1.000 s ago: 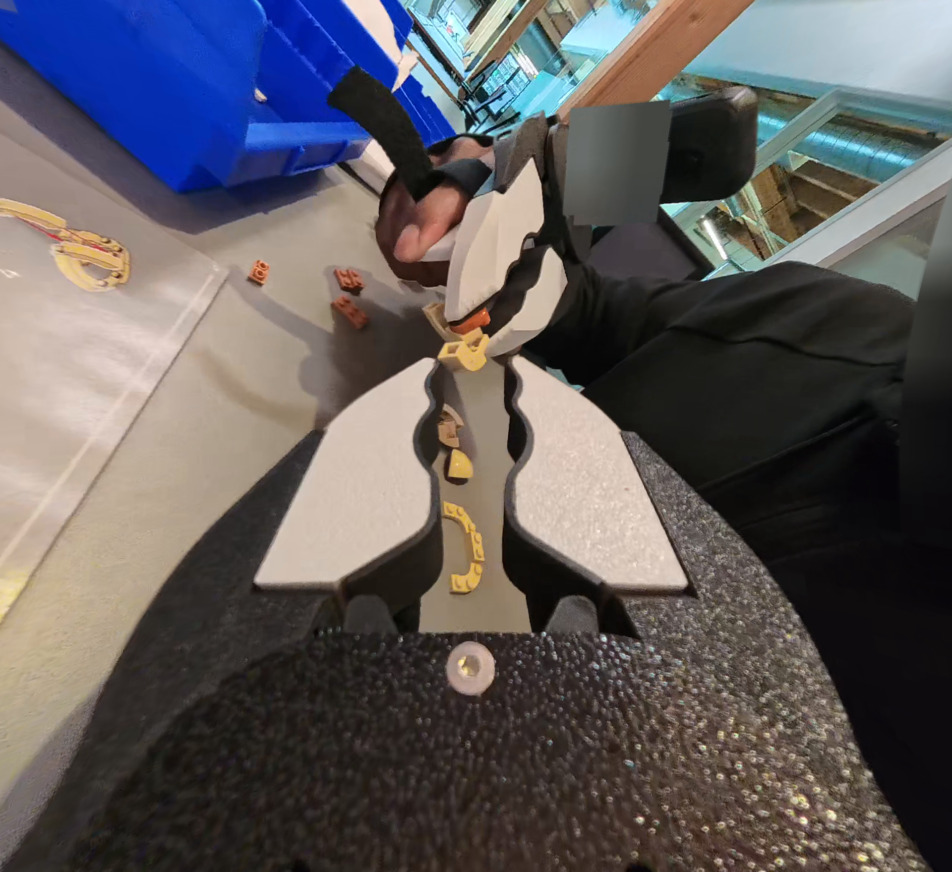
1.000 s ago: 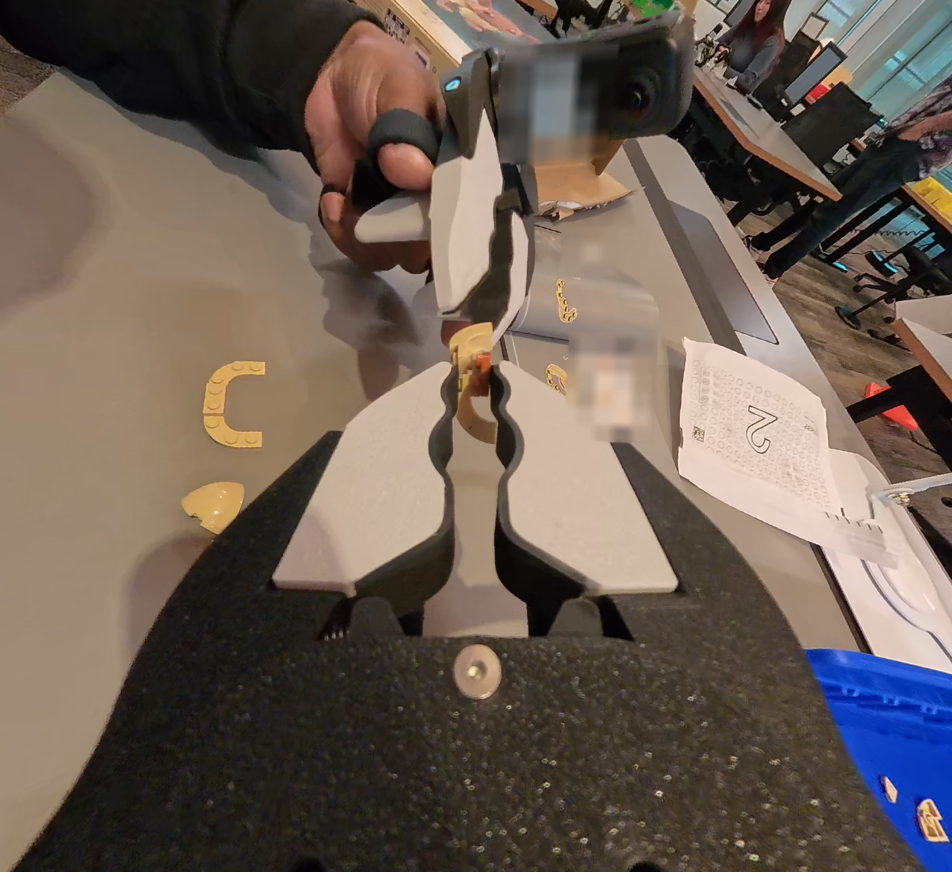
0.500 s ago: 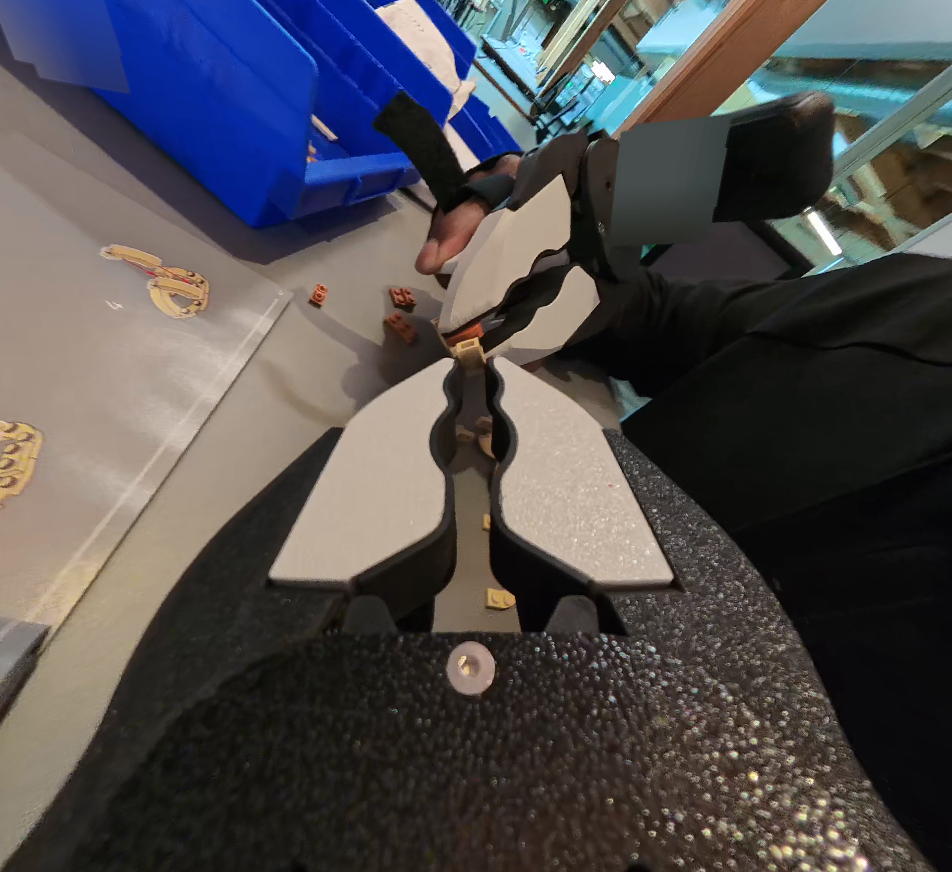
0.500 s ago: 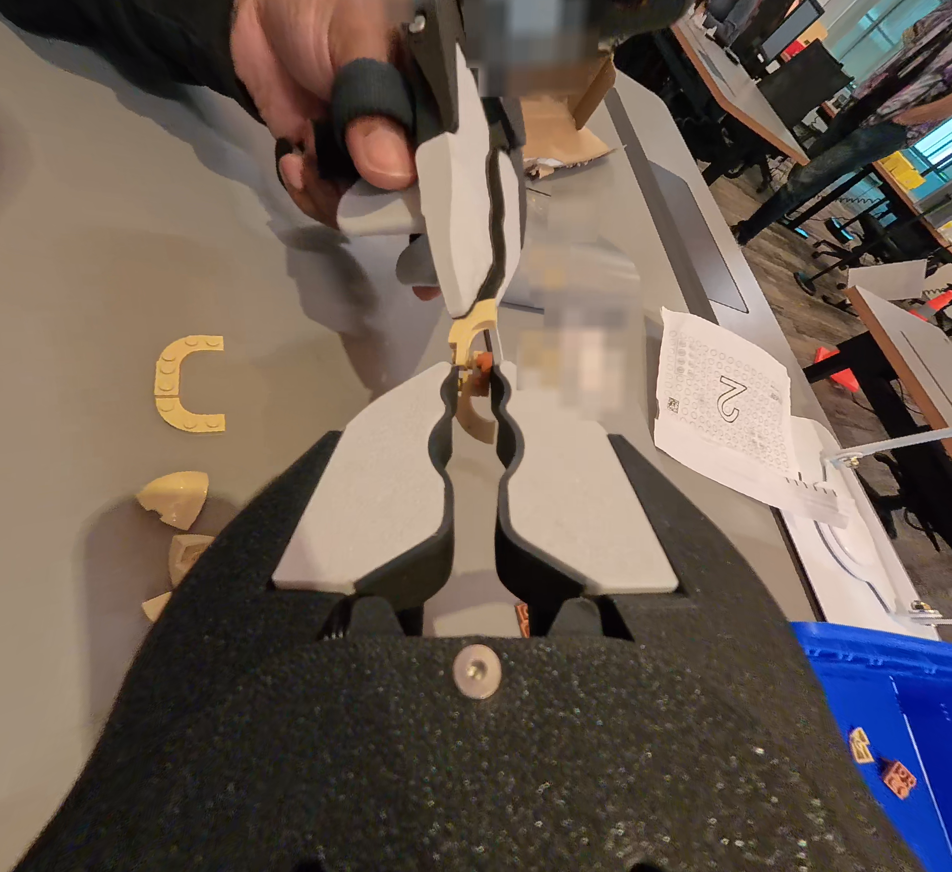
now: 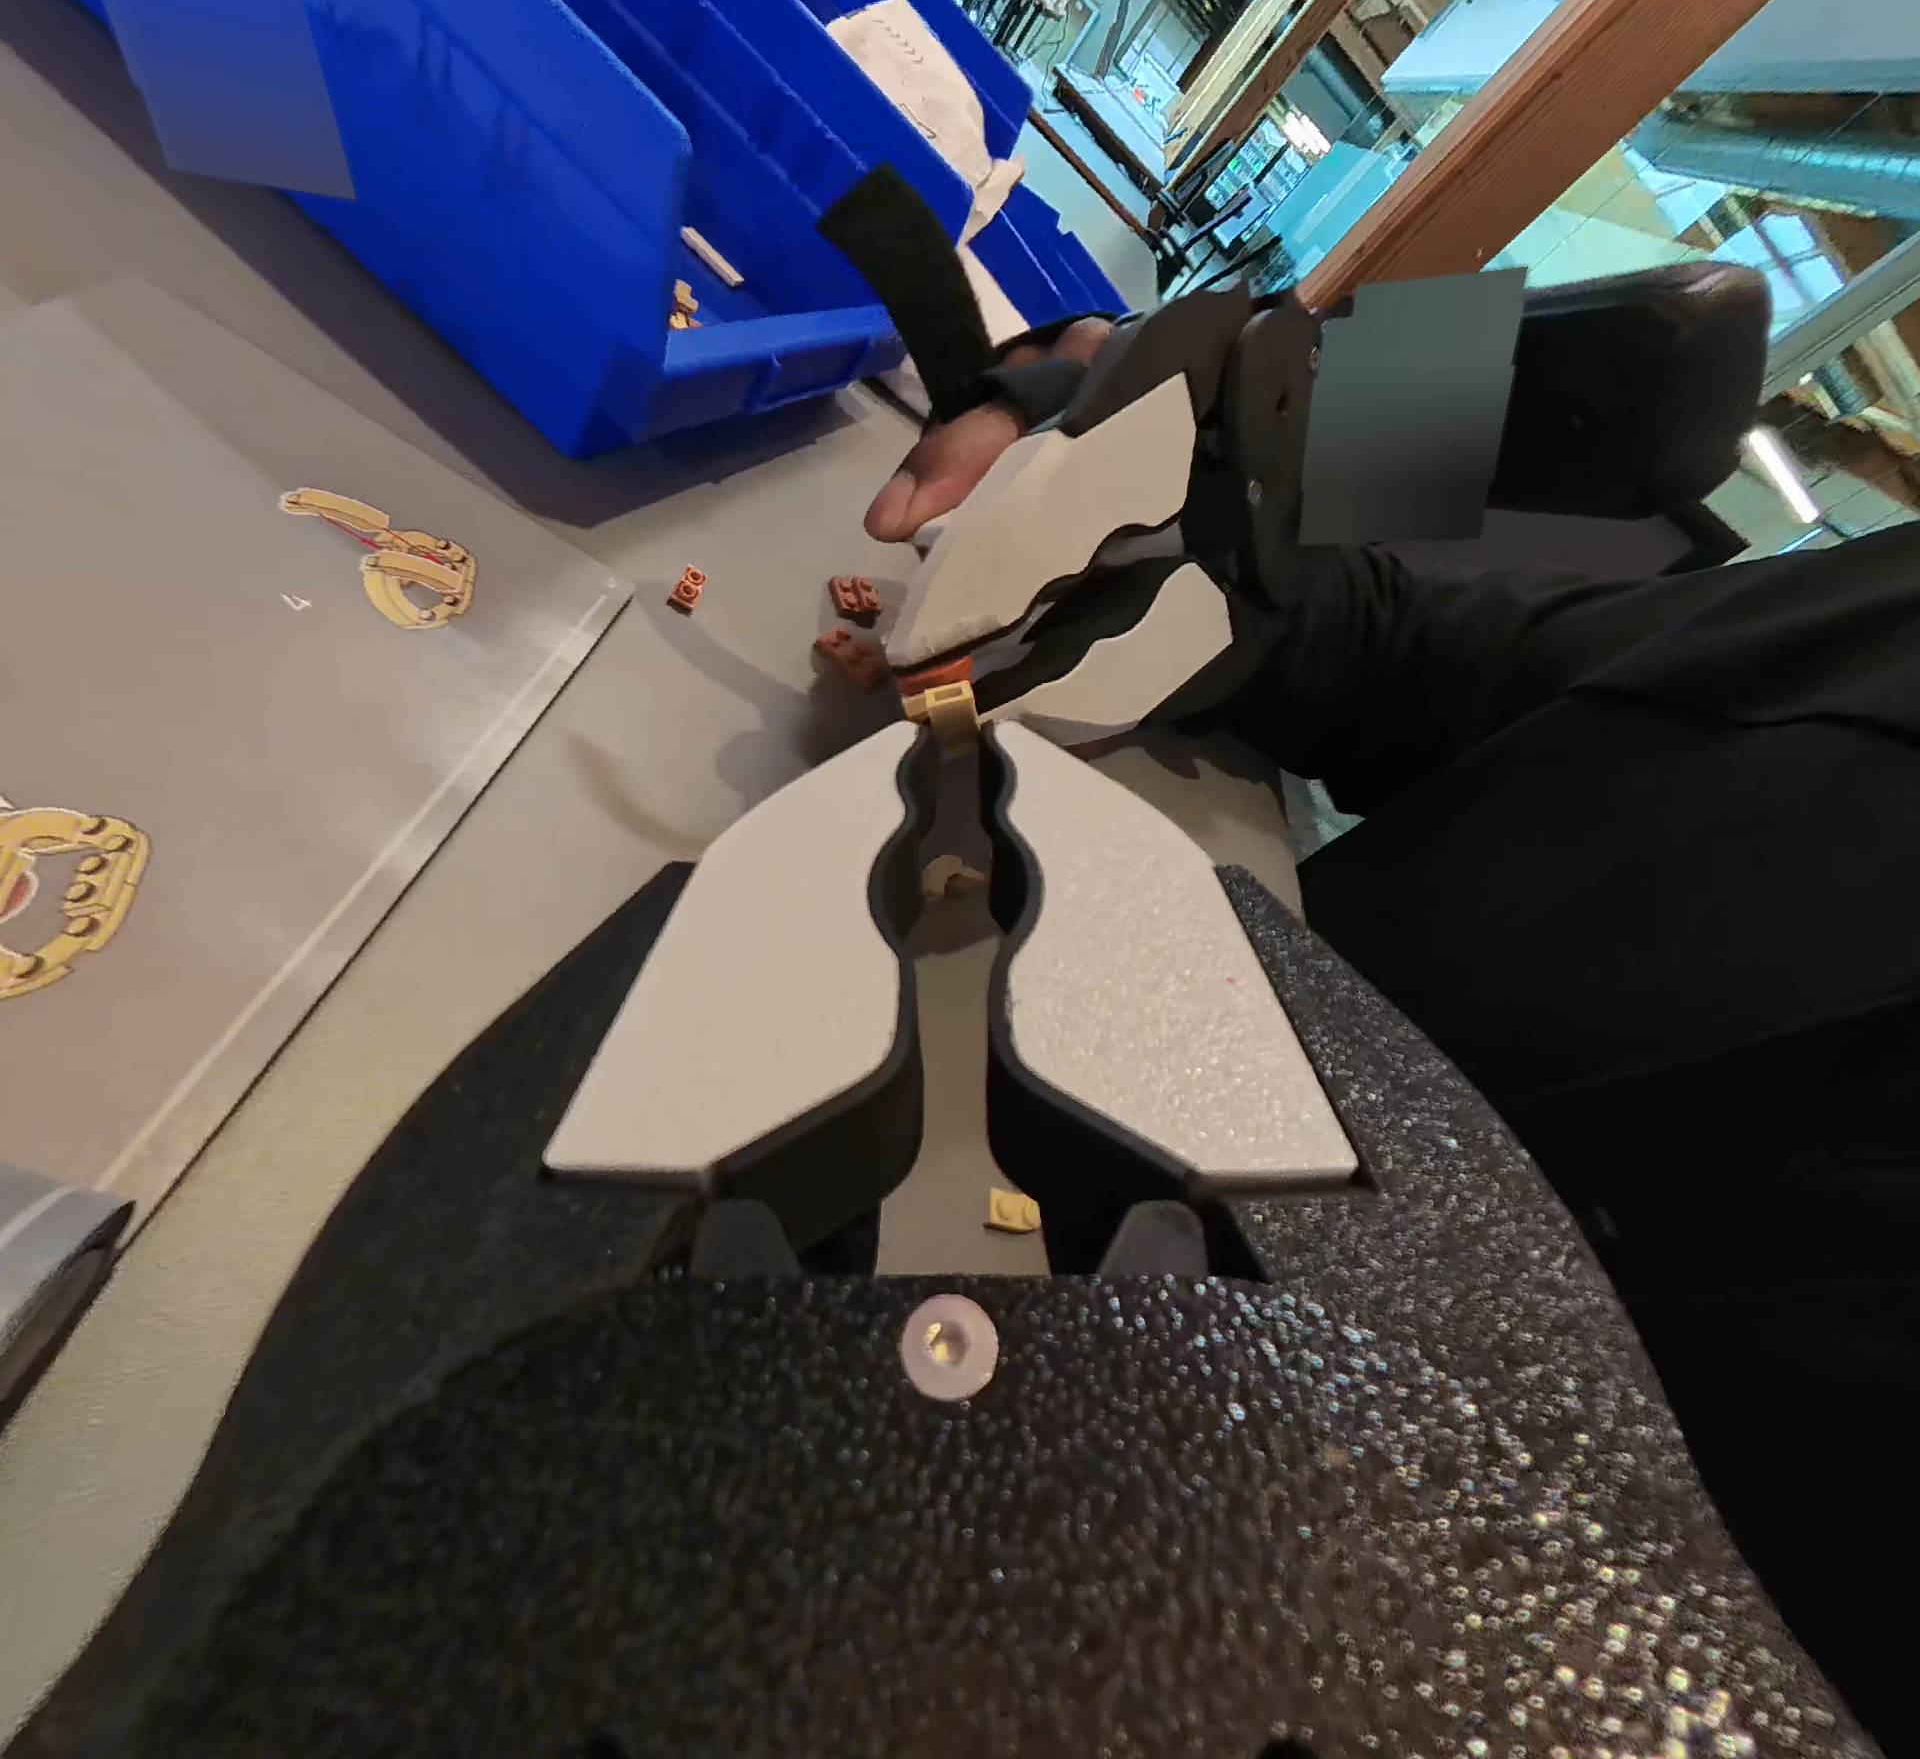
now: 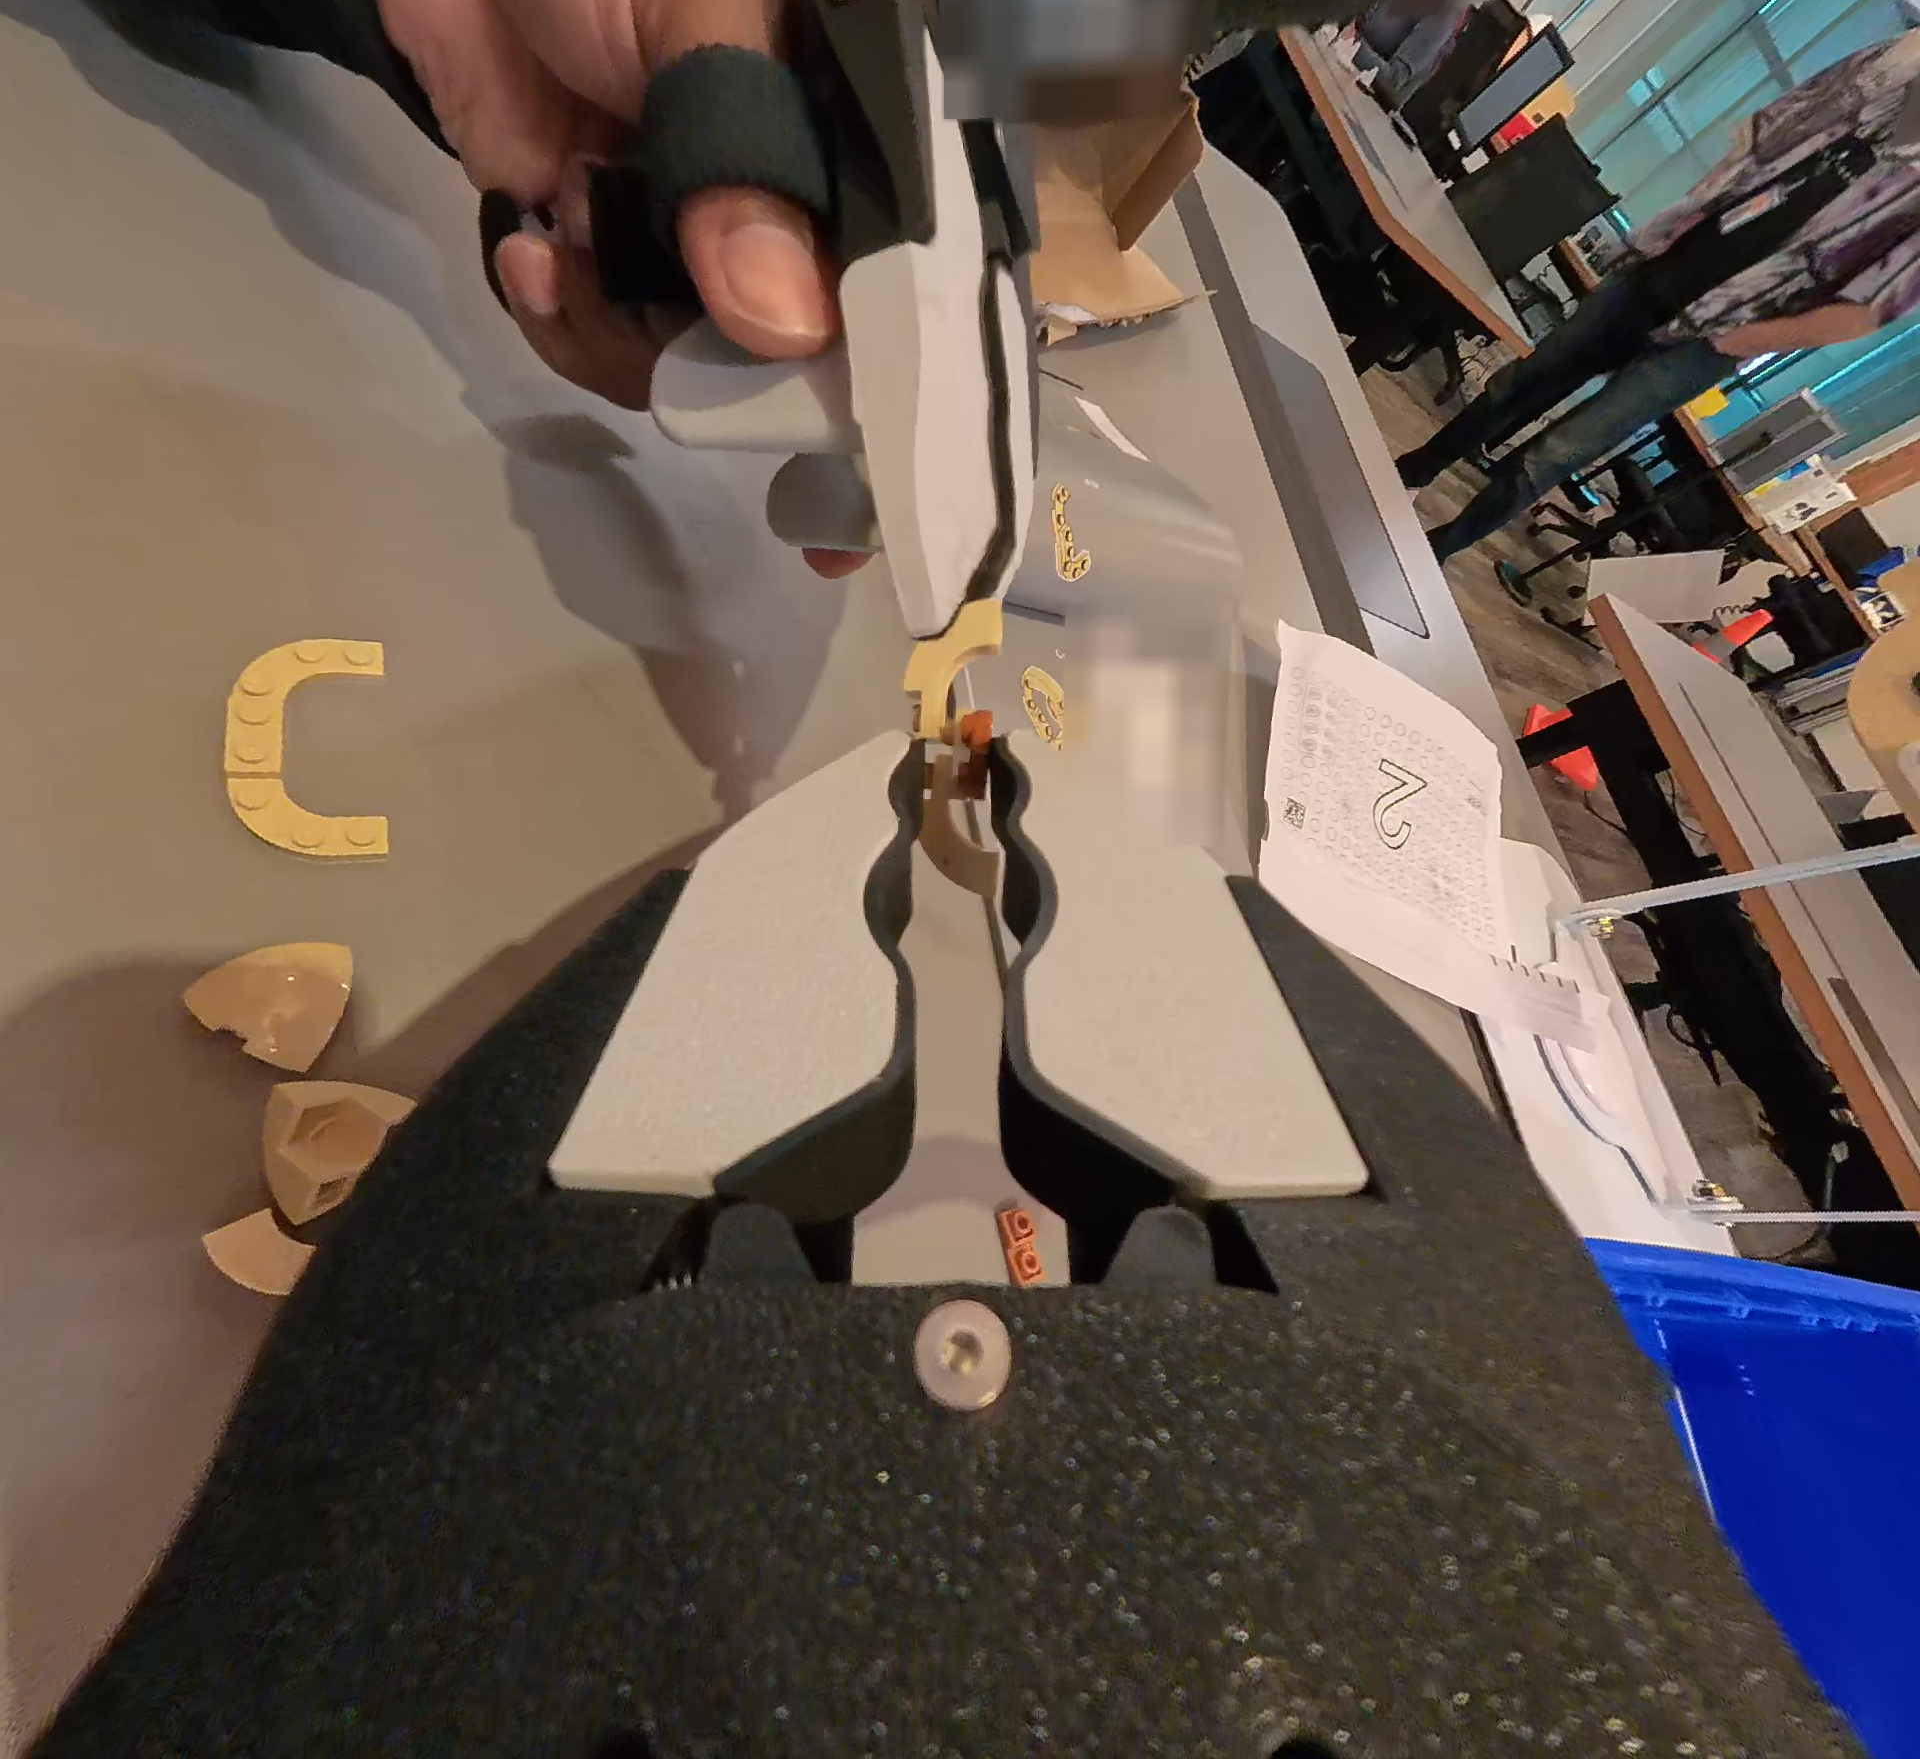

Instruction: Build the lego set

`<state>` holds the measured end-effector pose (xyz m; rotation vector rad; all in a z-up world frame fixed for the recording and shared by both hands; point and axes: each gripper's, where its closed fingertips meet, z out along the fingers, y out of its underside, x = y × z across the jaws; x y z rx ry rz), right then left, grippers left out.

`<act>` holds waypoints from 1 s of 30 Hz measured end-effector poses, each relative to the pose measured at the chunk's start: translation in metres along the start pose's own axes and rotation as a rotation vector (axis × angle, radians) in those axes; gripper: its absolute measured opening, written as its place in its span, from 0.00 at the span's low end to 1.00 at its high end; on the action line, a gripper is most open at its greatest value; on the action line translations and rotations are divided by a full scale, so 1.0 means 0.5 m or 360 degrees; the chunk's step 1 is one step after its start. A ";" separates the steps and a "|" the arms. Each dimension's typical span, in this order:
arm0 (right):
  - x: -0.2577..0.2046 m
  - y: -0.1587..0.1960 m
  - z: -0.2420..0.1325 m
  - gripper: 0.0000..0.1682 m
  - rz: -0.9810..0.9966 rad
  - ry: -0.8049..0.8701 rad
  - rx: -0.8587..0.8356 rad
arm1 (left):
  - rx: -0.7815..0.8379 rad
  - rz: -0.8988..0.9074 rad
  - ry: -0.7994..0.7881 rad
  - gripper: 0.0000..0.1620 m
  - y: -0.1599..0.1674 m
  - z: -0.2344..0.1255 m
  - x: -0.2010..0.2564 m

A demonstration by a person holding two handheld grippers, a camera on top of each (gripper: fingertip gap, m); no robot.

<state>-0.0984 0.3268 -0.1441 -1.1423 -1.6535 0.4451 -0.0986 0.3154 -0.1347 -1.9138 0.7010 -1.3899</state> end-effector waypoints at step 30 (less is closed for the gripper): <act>0.016 0.008 -0.001 0.07 -0.0105 0.0162 -0.0105 | 0.0181 0.0019 -0.0108 0.05 -0.013 0.008 -0.016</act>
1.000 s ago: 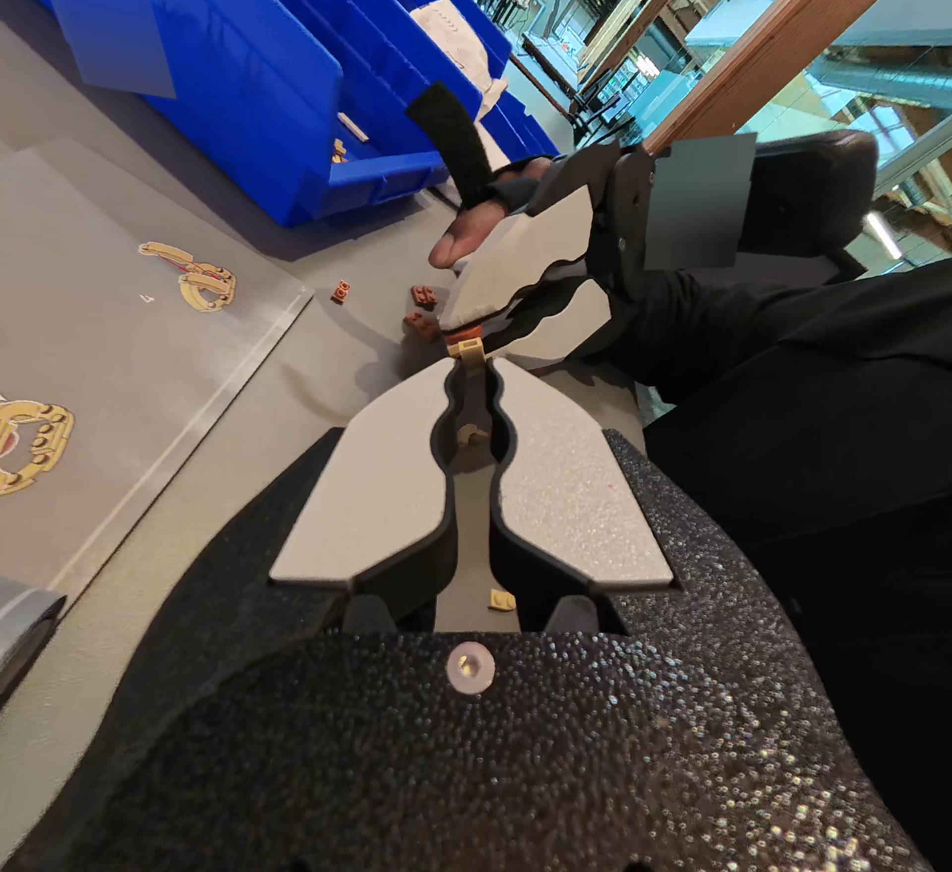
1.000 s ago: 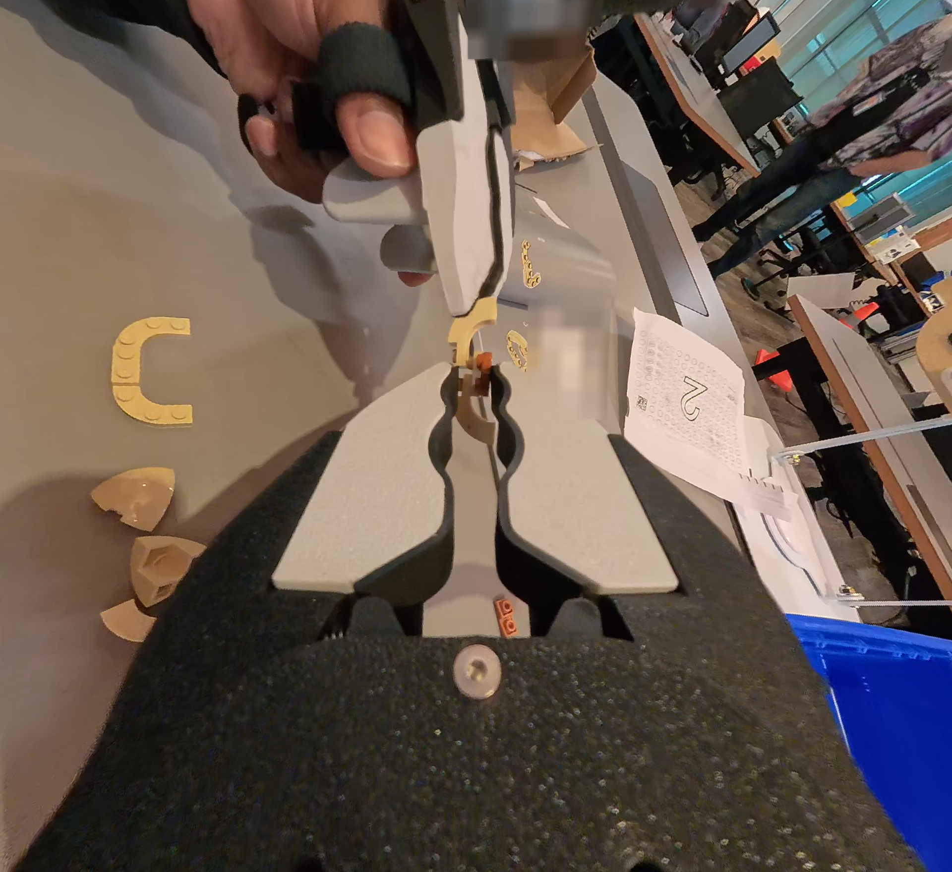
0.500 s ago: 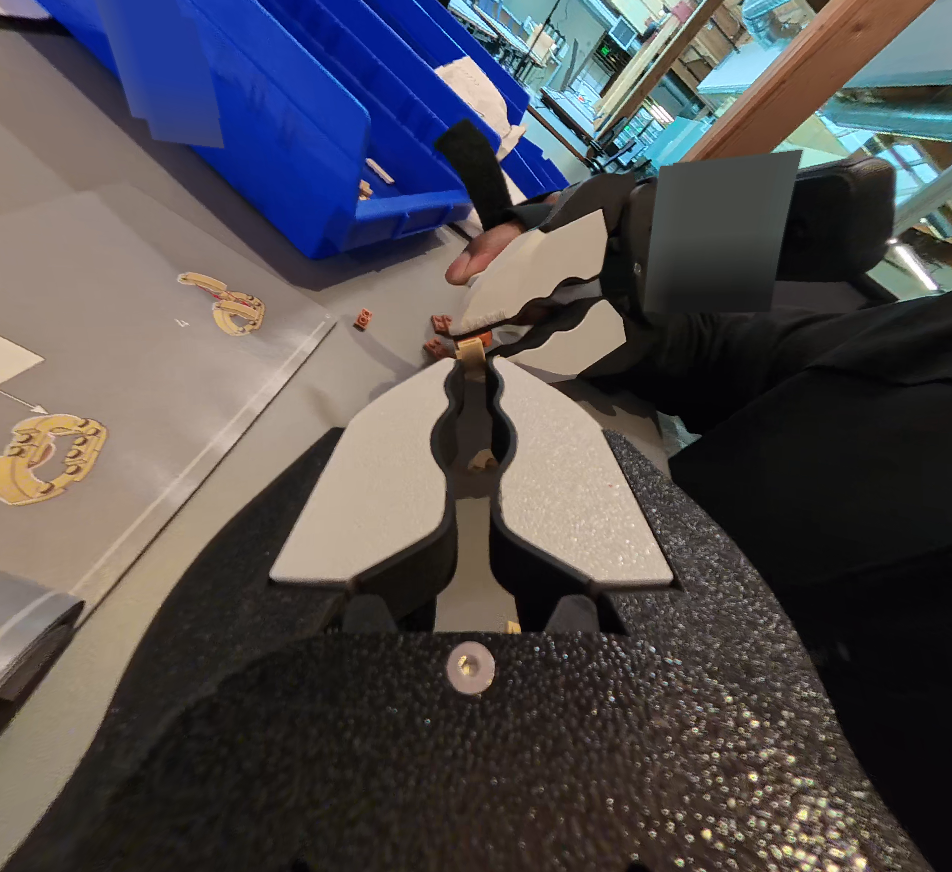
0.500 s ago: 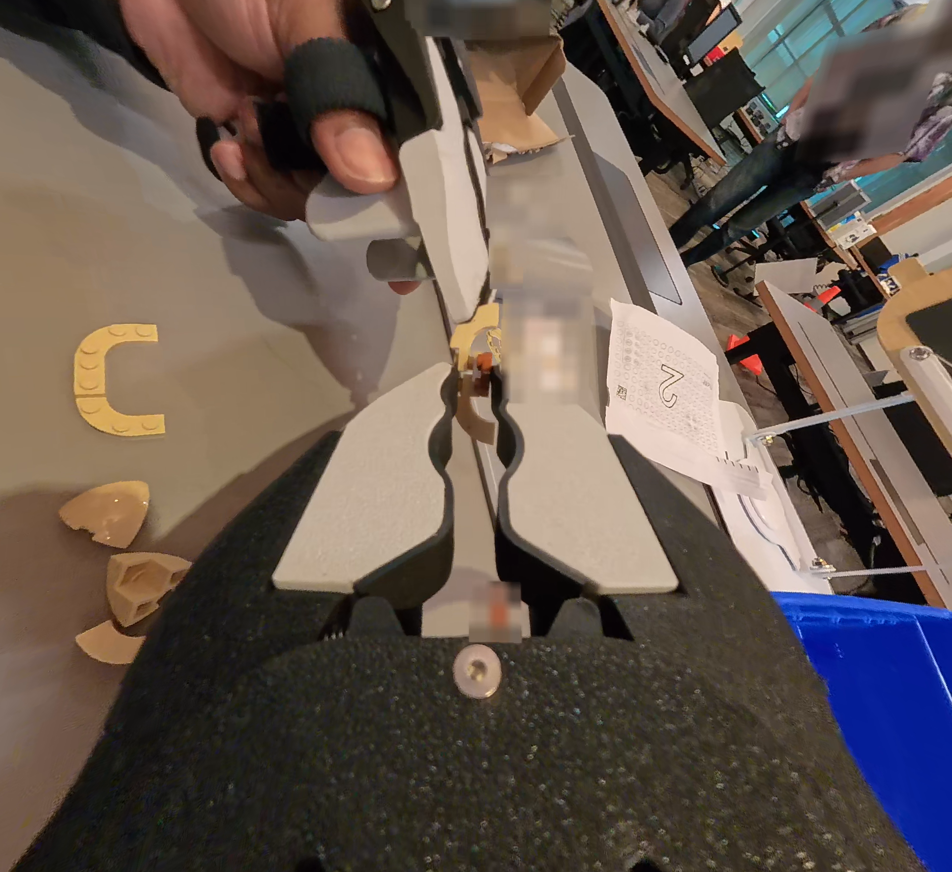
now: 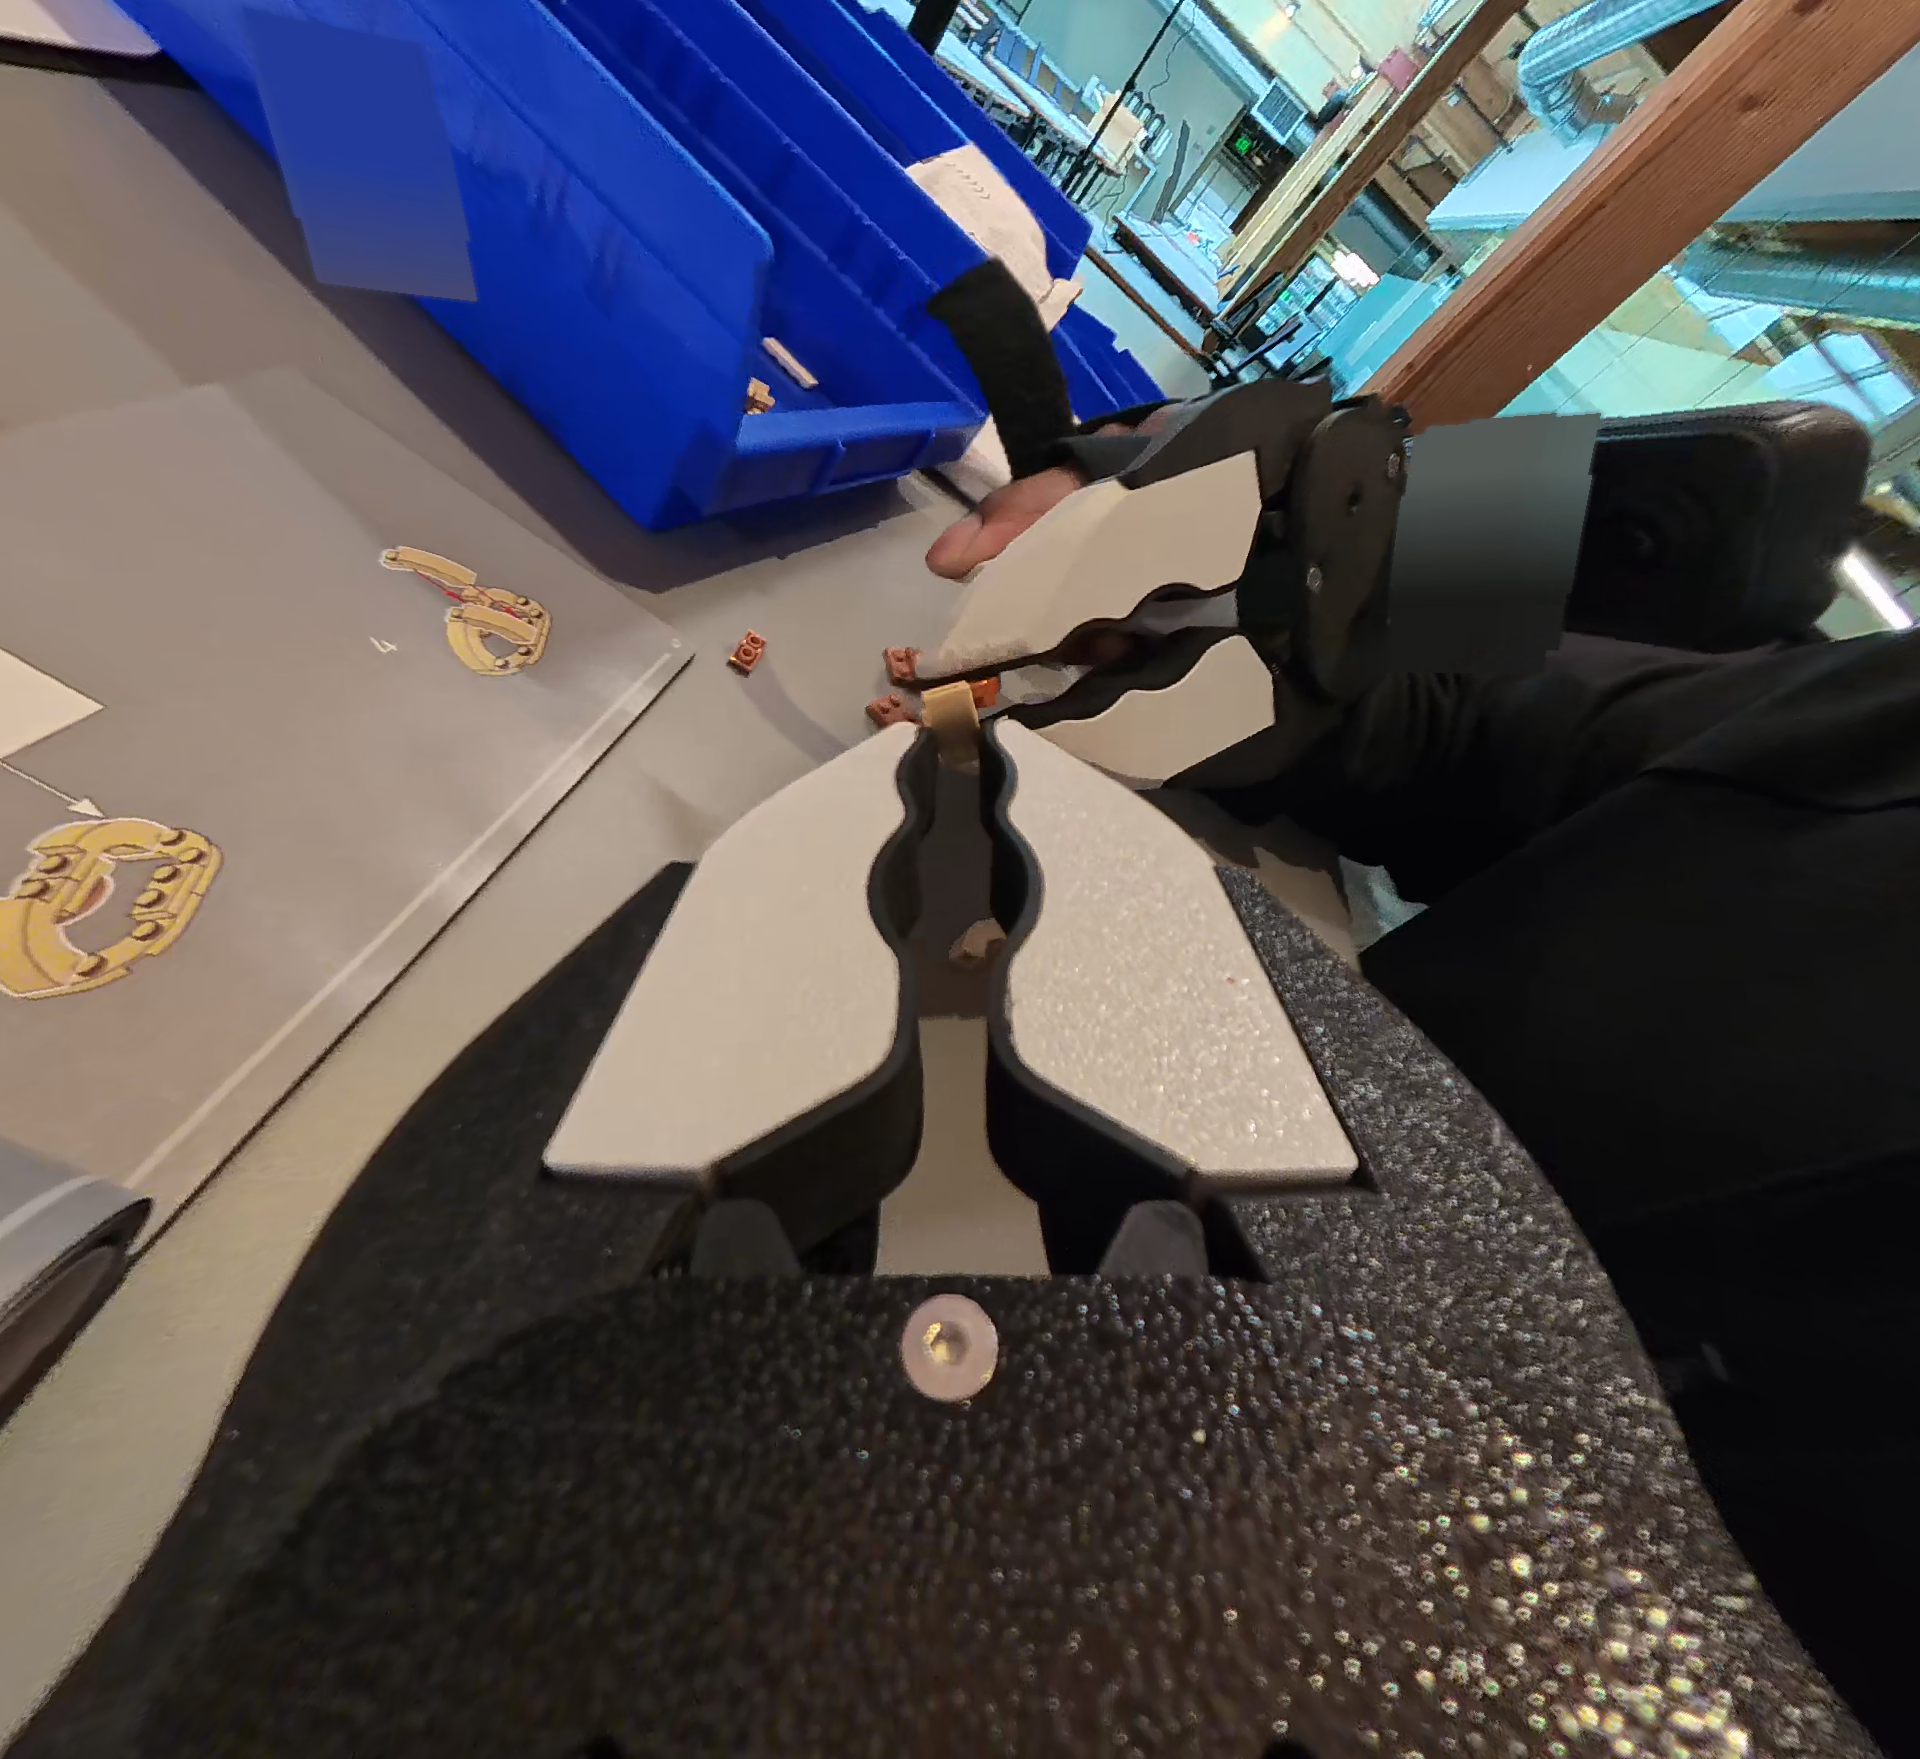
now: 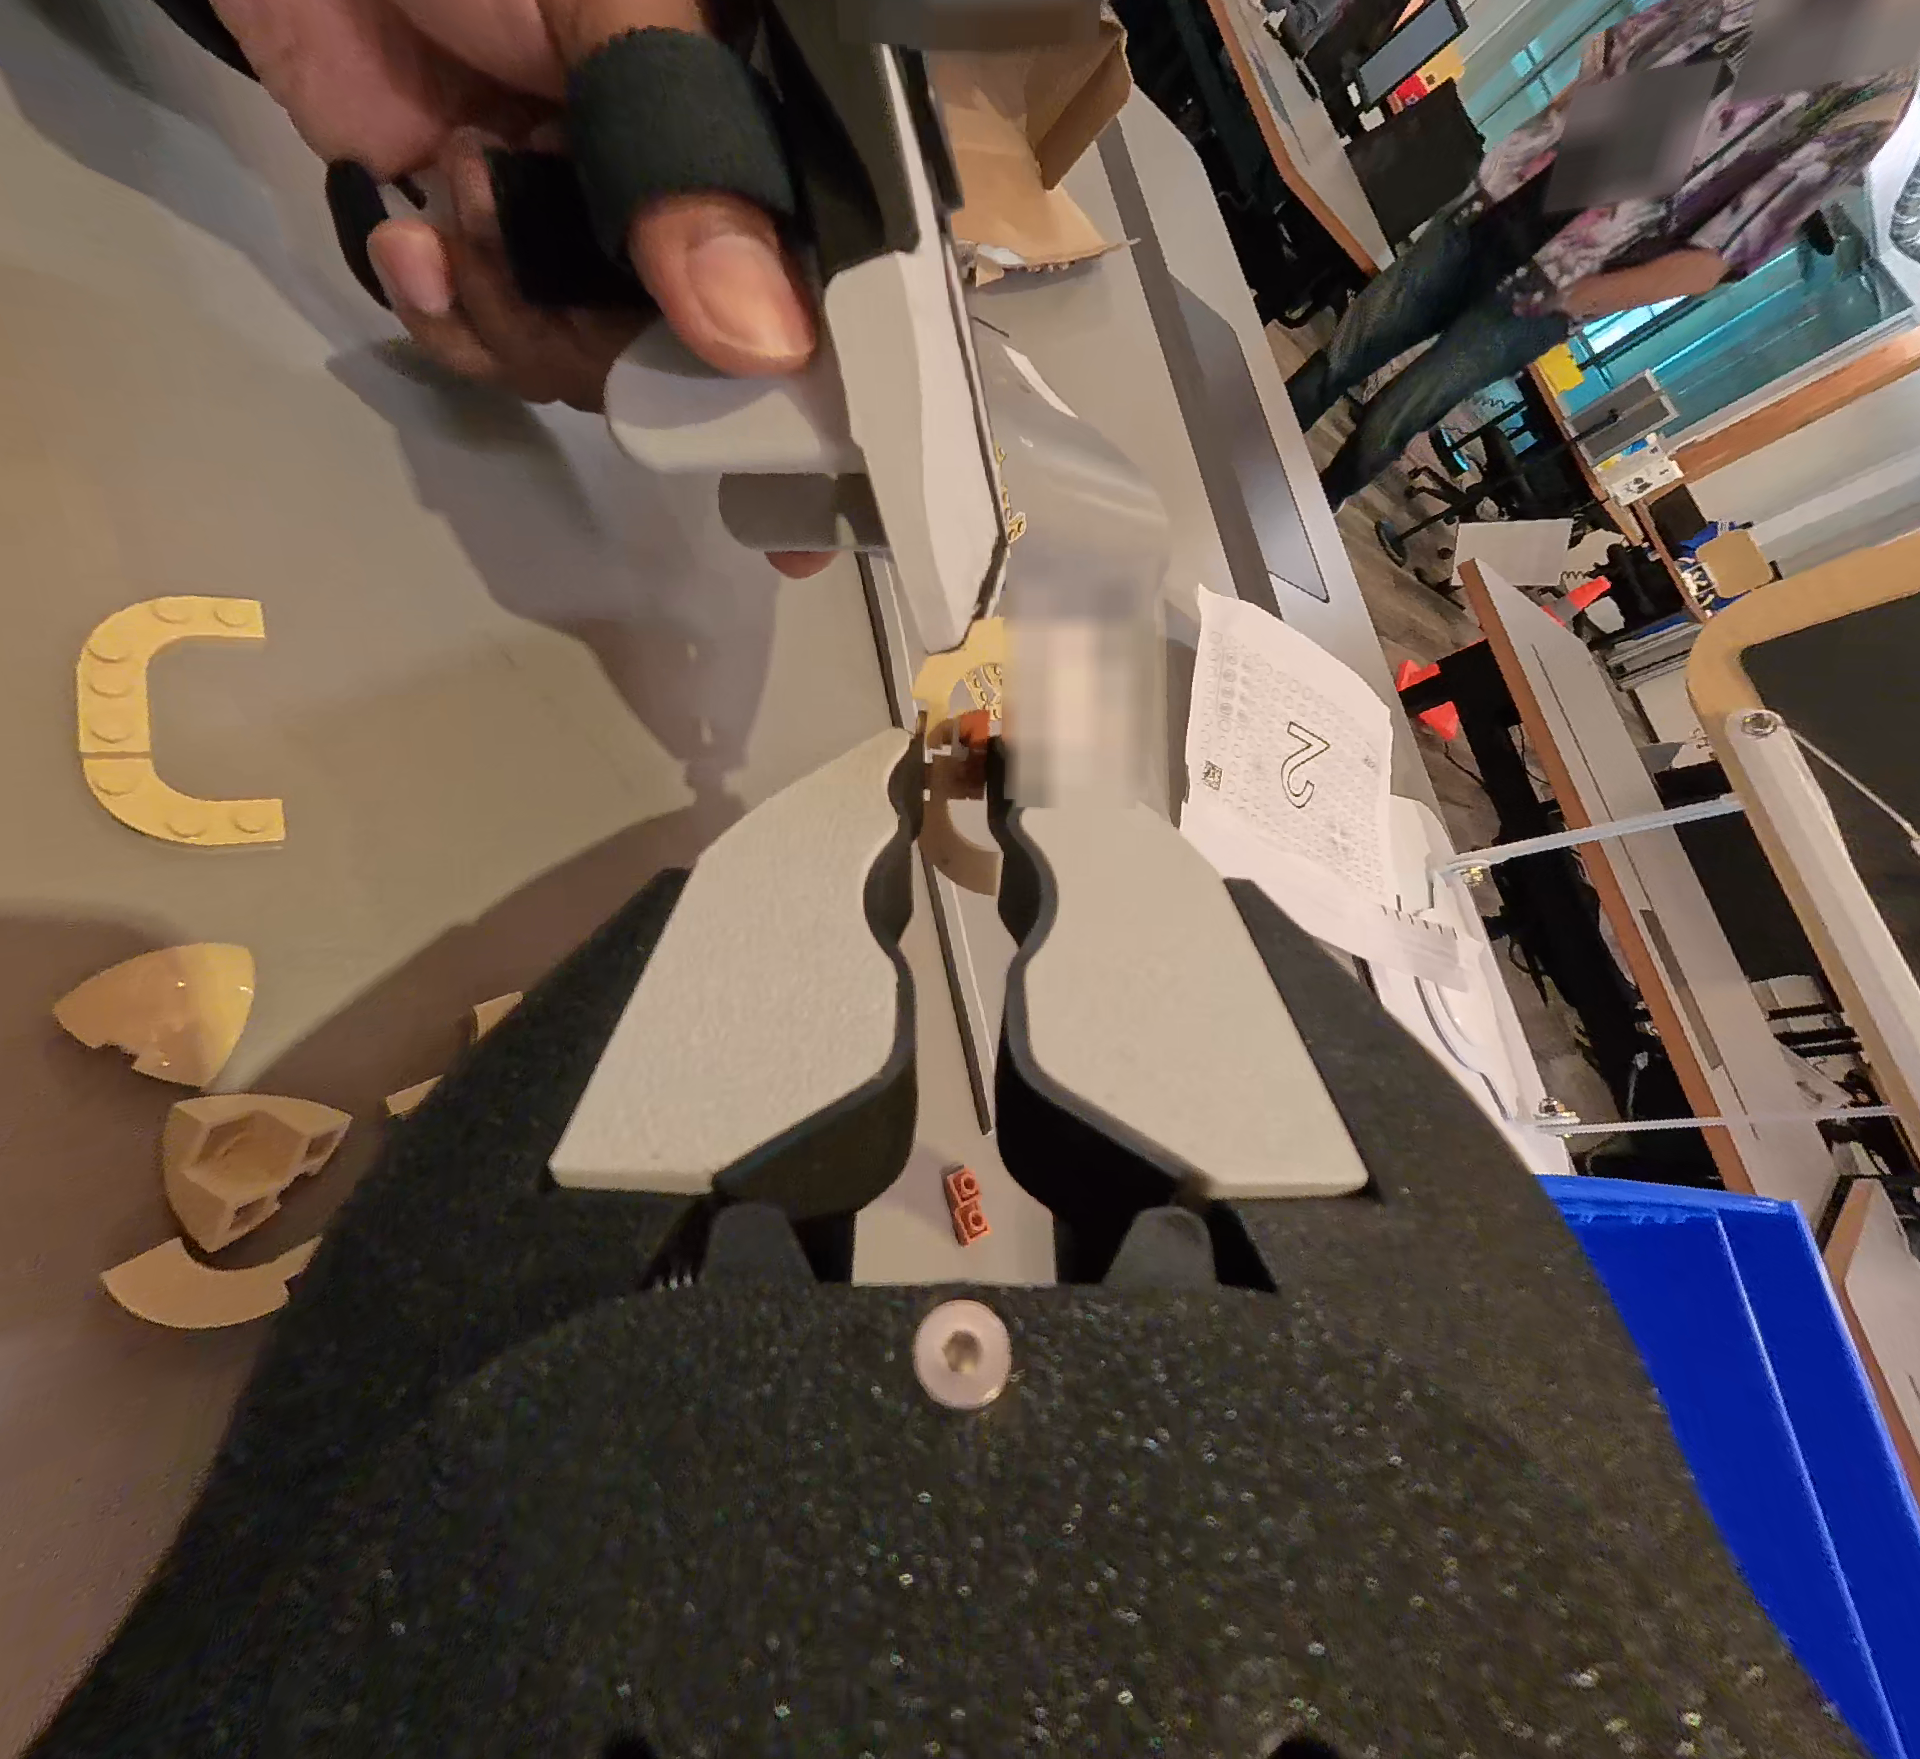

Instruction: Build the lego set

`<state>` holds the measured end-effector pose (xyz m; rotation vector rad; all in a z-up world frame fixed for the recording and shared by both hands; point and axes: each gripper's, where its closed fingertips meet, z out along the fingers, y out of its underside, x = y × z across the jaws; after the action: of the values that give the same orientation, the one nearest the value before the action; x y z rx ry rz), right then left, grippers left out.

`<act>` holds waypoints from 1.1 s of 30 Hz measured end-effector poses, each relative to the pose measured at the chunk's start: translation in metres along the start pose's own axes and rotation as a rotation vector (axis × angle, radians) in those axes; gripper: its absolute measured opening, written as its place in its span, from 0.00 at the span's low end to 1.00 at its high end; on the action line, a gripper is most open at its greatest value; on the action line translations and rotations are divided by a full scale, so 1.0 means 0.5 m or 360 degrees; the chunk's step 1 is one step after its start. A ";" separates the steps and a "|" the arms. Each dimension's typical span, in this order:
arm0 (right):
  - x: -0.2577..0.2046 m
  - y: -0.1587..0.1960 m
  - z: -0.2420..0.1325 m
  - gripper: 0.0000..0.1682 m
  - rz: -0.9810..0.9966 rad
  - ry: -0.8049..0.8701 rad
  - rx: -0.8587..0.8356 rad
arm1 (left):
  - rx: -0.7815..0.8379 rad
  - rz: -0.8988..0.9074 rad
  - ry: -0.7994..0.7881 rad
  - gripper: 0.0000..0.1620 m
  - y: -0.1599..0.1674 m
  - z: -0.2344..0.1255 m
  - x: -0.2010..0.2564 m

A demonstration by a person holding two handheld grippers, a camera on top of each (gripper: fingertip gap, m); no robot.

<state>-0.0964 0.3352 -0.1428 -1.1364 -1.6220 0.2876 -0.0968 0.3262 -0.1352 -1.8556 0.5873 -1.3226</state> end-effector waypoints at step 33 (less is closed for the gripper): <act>-0.003 -0.016 -0.004 0.07 0.0031 -0.0001 0.0031 | -0.0043 0.0130 0.0079 0.09 -0.003 0.002 0.013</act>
<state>-0.0989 0.3291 -0.1372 -1.1381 -1.6063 0.3161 -0.0935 0.3227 -0.1307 -1.8055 0.7029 -1.3160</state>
